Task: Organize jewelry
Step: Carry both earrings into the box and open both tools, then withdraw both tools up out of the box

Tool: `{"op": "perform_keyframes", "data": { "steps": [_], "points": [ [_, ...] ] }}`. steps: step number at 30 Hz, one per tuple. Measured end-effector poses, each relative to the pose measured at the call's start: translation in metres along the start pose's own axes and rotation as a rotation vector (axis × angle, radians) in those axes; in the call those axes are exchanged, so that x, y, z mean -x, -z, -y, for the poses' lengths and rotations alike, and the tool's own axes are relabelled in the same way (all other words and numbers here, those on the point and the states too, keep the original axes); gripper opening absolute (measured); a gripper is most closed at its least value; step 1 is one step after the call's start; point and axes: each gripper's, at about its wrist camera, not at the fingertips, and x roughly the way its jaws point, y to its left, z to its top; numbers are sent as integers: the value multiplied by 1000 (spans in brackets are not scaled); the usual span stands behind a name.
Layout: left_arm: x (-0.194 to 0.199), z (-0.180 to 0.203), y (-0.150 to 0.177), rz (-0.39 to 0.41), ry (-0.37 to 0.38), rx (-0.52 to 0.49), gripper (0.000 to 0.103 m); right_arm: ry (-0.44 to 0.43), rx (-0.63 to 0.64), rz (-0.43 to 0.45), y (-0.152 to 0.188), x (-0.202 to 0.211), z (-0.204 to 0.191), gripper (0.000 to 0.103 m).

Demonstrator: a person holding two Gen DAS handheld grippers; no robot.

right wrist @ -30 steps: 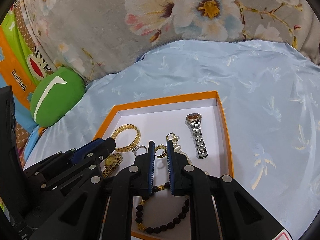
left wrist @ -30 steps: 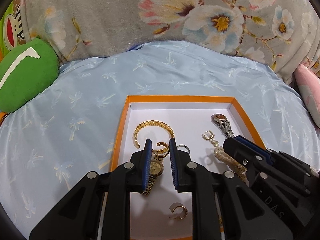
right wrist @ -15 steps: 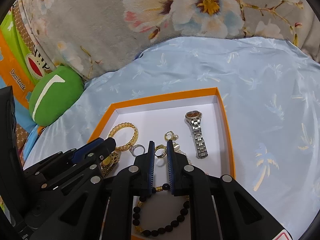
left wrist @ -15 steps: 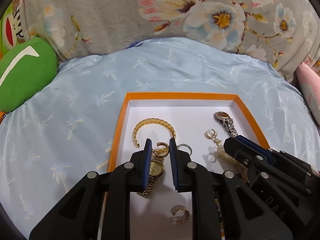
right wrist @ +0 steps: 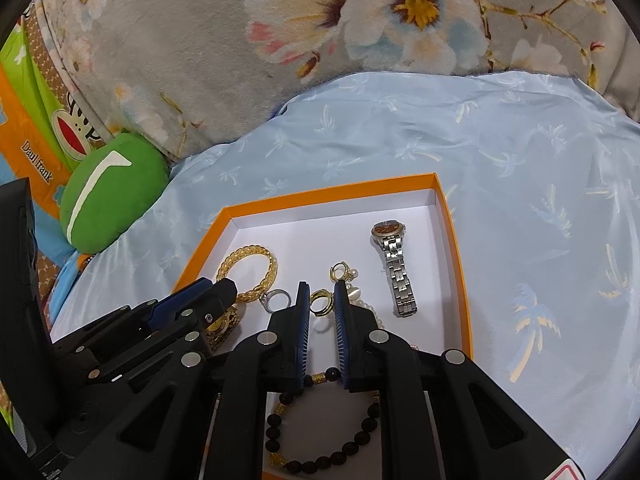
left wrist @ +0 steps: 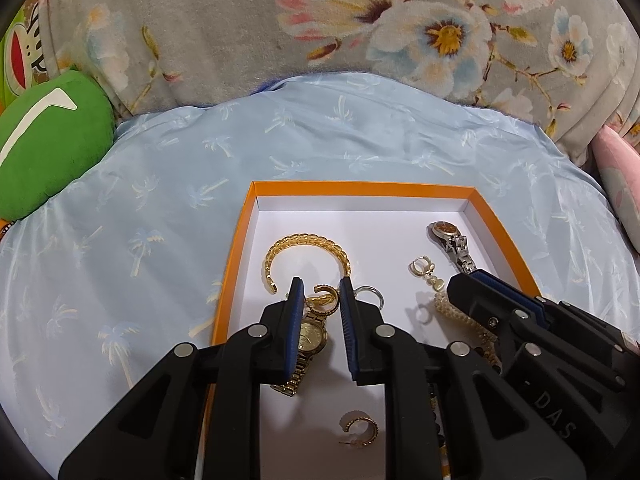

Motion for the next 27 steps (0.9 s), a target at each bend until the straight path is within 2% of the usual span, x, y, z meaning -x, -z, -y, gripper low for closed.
{"op": "perform_keyframes", "data": {
  "steps": [27],
  "points": [
    [0, 0, 1, 2, -1, 3, 21, 2, 1, 6, 0, 0, 0, 13]
  ]
}}
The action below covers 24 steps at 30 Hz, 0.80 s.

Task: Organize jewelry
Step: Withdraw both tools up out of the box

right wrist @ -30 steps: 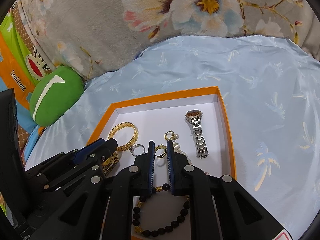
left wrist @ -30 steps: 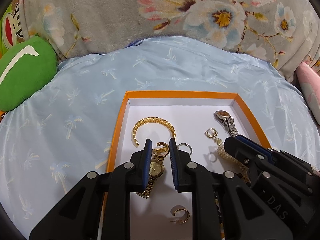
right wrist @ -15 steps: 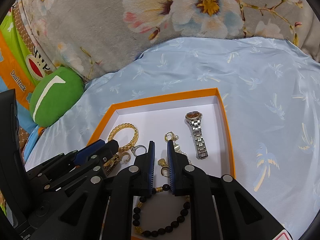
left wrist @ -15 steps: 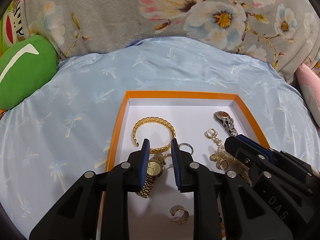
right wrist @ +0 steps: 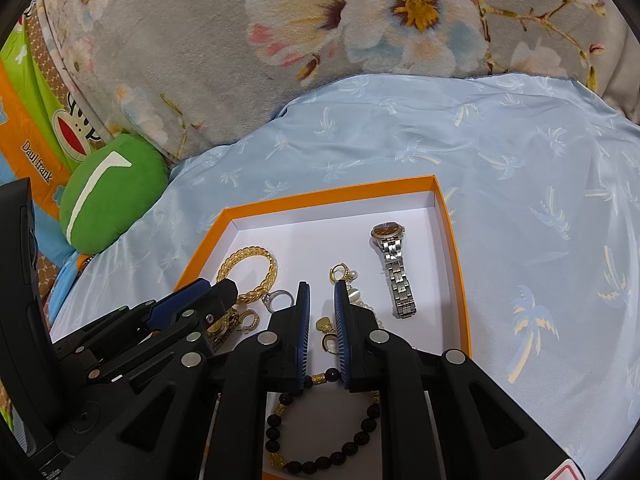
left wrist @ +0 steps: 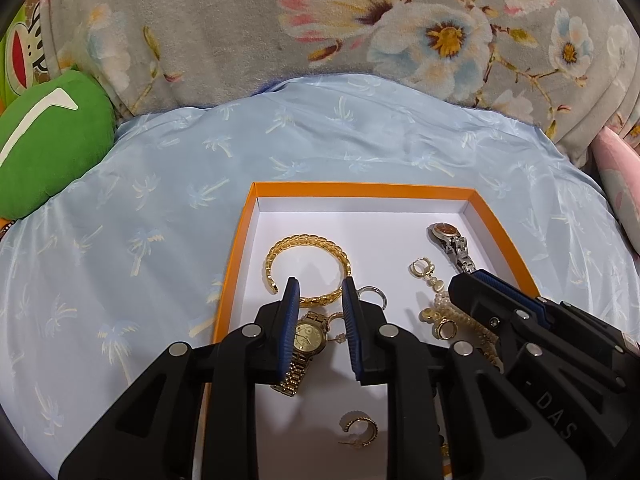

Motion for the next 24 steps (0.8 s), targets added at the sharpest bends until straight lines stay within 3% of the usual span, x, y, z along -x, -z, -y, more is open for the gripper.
{"op": "perform_keyframes", "data": {
  "steps": [11, 17, 24],
  "points": [
    [2, 0, 0, 8, -2, -3, 21, 6, 10, 14, 1, 2, -1, 13],
    [29, 4, 8, 104, -41, -38, 21, 97, 103, 108, 15, 36, -17, 14],
    [59, 0, 35, 105, -42, -24, 21, 127, 74, 103, 49, 72, -13, 18]
  ]
}}
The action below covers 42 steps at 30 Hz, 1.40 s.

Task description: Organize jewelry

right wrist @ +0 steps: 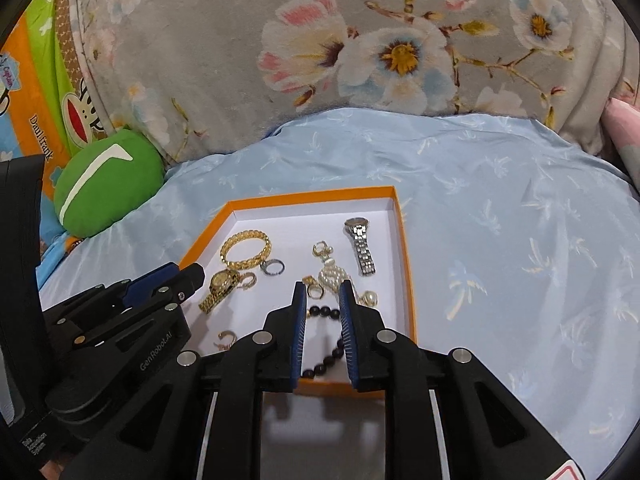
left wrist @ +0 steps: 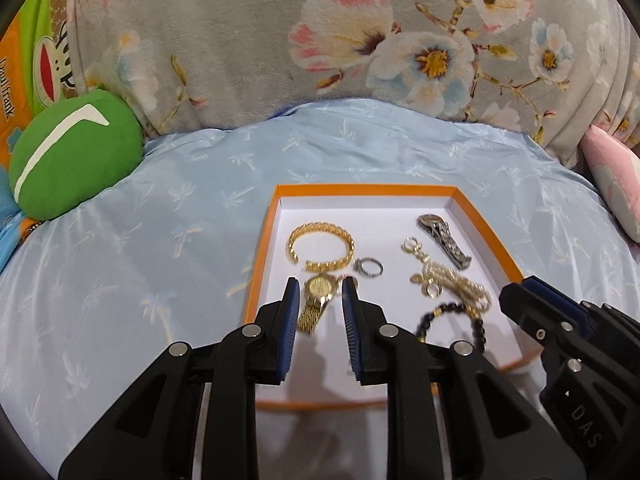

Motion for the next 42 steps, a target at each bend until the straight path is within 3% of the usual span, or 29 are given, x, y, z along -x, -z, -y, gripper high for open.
{"op": "perform_keyframes", "data": {
  "steps": [5, 11, 20, 36, 40, 42],
  "points": [
    [21, 1, 18, -15, 14, 6, 21, 10, 5, -37, 22, 16, -4, 20],
    [38, 4, 37, -53, 30, 5, 25, 35, 28, -41, 40, 34, -15, 41],
    [53, 2, 54, -89, 8, 26, 27, 71, 7, -62, 50, 45, -15, 48],
    [71, -5, 64, -73, -91, 66, 70, 175, -121, -45, 63, 63, 5, 85],
    [71, -10, 66, -81, -99, 86, 78, 160, -118, -43, 63, 64, 4, 85],
    [71, -13, 67, -85, -111, 92, 88, 145, -114, -46, 63, 63, 5, 86]
  ]
}}
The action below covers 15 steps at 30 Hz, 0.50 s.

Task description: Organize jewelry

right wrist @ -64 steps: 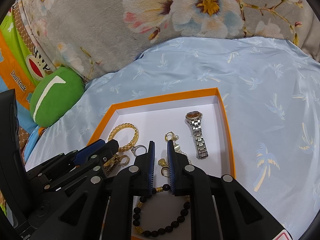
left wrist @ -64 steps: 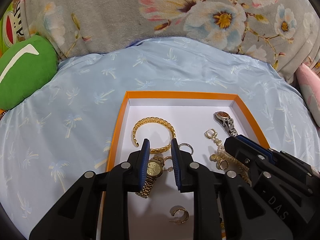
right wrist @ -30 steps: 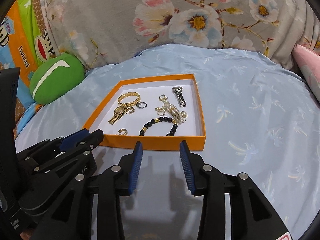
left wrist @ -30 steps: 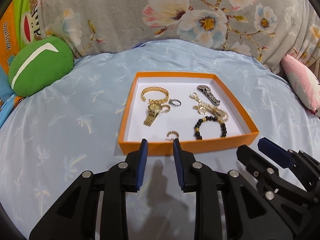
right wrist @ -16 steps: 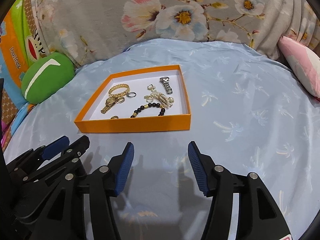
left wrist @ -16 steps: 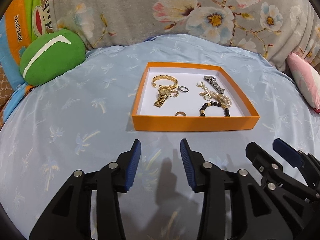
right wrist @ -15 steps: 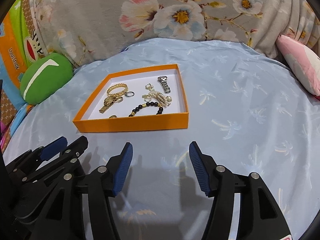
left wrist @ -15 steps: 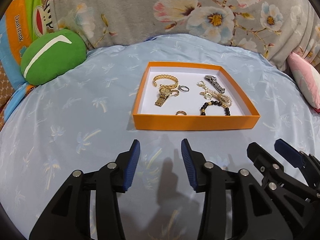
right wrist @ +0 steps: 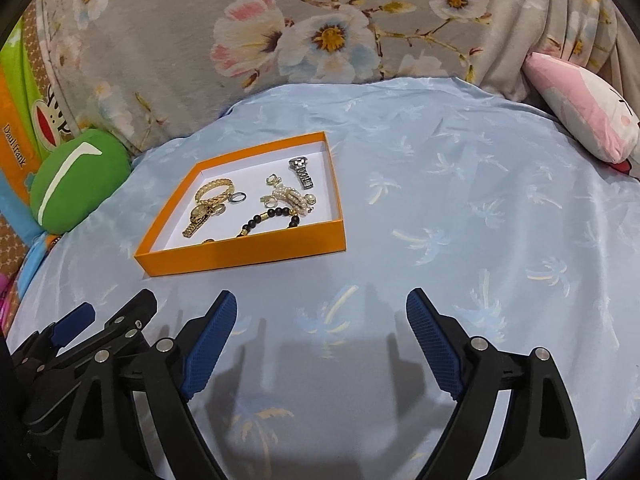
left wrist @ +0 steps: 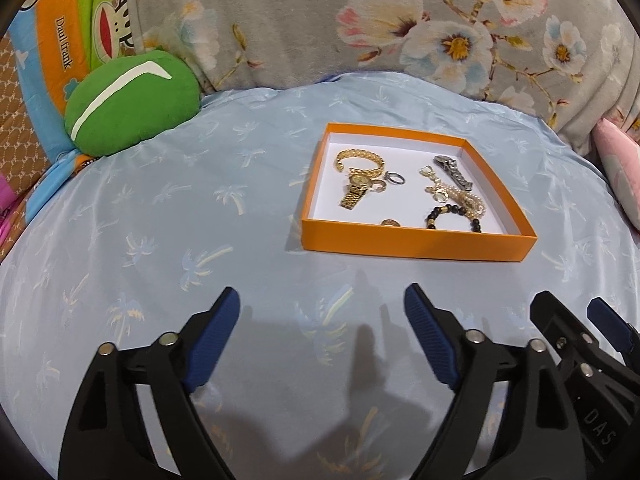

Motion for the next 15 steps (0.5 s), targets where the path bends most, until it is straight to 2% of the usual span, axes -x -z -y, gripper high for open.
{"op": "perform_keyframes", "data": {
  "steps": [3, 5, 15],
  "points": [
    [2, -4, 2, 3, -6, -11, 94, -3, 27, 0, 1, 1, -2, 89],
    [3, -5, 3, 3, -20, -22, 94, 16, 46, -12, 1, 0, -3, 93],
    [-6, -5, 4, -44, -61, -22, 95, 54, 78, -34, 2, -6, -9, 93]
  ]
}}
